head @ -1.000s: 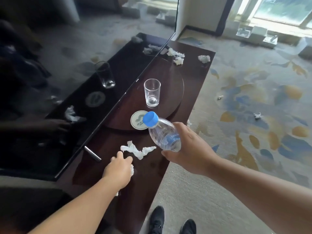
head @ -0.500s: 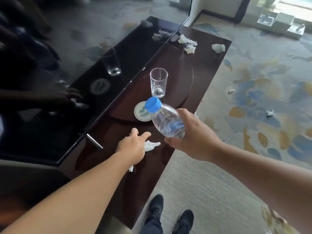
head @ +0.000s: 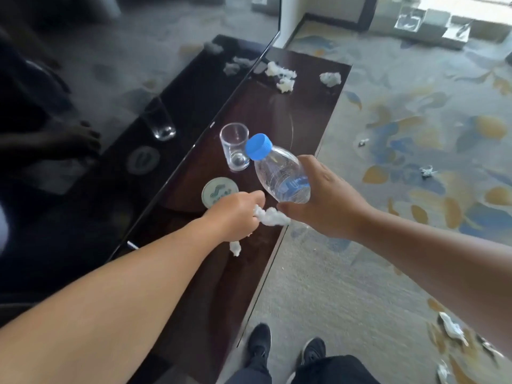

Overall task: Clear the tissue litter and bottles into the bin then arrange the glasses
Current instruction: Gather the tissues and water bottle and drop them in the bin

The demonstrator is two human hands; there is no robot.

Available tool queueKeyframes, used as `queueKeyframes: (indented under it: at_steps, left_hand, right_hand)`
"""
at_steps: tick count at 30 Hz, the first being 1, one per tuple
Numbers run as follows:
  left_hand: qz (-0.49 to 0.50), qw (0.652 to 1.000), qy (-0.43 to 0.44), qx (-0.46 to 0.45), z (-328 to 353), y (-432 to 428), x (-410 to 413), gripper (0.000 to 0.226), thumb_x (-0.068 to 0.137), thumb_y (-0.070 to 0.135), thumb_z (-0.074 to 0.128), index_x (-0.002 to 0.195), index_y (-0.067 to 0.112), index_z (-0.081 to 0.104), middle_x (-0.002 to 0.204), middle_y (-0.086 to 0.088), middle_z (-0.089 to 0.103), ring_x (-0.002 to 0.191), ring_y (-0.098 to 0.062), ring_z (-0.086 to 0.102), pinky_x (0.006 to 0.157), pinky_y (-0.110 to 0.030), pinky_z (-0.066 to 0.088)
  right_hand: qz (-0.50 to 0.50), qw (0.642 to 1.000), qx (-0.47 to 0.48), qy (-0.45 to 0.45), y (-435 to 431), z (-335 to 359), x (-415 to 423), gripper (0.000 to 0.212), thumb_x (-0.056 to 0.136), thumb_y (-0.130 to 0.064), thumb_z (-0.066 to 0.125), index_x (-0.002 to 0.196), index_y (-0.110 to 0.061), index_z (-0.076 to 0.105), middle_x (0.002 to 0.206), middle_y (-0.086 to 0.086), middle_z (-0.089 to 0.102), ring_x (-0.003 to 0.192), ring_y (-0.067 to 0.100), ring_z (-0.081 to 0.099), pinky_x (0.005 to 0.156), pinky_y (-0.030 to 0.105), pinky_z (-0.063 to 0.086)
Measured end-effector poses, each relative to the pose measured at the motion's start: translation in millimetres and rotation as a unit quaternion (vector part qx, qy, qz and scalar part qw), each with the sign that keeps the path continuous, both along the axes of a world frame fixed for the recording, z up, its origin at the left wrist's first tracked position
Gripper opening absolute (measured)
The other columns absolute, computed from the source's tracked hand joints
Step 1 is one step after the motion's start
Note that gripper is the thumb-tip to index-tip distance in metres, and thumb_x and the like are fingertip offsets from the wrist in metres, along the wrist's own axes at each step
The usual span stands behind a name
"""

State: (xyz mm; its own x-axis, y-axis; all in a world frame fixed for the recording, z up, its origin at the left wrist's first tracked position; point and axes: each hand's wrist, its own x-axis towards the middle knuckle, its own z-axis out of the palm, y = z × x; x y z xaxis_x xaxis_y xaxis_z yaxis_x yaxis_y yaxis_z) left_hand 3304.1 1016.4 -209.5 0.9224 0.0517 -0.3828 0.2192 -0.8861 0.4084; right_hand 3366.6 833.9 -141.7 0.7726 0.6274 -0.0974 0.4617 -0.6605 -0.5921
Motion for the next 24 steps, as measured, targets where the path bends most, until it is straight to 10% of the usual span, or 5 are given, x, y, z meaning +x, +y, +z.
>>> queueKeyframes:
  at_steps: [11,24]
  left_hand:
    - [-0.021,0.997,-0.071,0.022,34,-101,175,0.036,0.078,0.051,0.045,0.089,0.021,0.062,0.103,0.000,0.055,0.092,-0.021,0.059,0.079,-0.039,0.051]
    - [-0.005,0.987,-0.137,0.090,91,-195,394,0.017,0.084,0.017,0.047,0.086,0.023,0.063,0.085,0.002,0.064,0.083,-0.025,0.060,0.070,-0.036,0.050]
  right_hand:
    - [-0.041,0.999,0.028,-0.020,-103,13,151,0.070,0.075,-0.047,0.070,0.131,-0.029,0.033,0.127,-0.010,0.049,0.109,0.013,0.050,0.074,0.028,0.038]
    - [-0.101,0.992,0.079,-0.021,-230,42,389,0.070,0.072,-0.048,0.071,0.131,-0.030,0.037,0.123,-0.012,0.052,0.114,0.012,0.049,0.091,0.033,0.041]
